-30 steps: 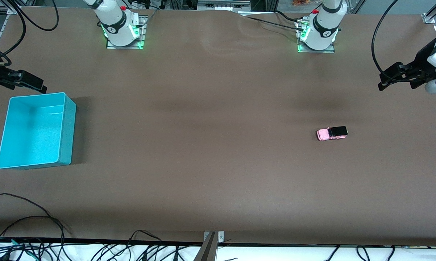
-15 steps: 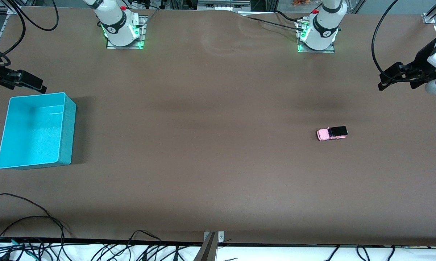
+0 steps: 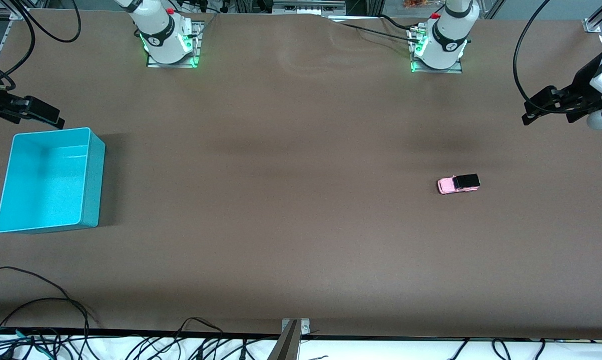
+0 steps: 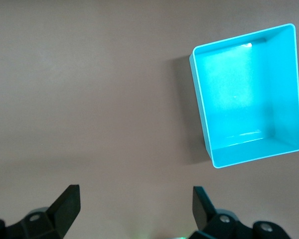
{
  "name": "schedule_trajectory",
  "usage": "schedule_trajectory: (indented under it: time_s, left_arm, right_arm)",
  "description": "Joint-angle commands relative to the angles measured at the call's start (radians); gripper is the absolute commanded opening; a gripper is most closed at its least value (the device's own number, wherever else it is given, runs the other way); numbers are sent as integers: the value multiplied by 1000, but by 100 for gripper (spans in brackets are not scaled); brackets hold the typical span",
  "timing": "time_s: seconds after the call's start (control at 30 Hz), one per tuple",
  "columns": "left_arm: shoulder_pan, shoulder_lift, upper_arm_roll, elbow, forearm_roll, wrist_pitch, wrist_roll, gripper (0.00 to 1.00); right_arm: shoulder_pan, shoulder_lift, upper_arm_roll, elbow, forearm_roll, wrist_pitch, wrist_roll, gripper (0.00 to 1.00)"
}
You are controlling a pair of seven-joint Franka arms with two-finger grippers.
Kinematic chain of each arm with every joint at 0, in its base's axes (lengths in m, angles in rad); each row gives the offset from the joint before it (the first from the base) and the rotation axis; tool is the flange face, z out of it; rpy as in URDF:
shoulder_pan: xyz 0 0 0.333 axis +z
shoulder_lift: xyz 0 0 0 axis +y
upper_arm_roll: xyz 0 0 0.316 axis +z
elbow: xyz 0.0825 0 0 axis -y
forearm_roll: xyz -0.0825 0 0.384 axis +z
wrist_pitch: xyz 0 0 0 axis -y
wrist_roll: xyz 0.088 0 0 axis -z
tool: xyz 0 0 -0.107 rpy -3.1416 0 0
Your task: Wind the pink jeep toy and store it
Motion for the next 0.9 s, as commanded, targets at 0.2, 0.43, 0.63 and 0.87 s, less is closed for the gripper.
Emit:
schedule_trajectory:
  time_s: [0.2, 0.43, 0.63, 0.87]
  left_arm:
    - [9, 17, -3, 36, -11, -22, -2, 100]
    - [9, 17, -3, 34, -11, -22, -2, 100]
    - [11, 17, -3, 36, -11, -22, -2, 100]
    - [11, 17, -3, 36, -11, -22, -2, 100]
  right_arm:
    - [3, 0, 3, 14, -12, -19, -11, 100]
    - [3, -1, 3, 16, -11, -19, -11, 100]
    - [3, -1, 3, 14, -11, -21, -12, 100]
    - [1, -1, -2, 14, -11, -19, -49, 100]
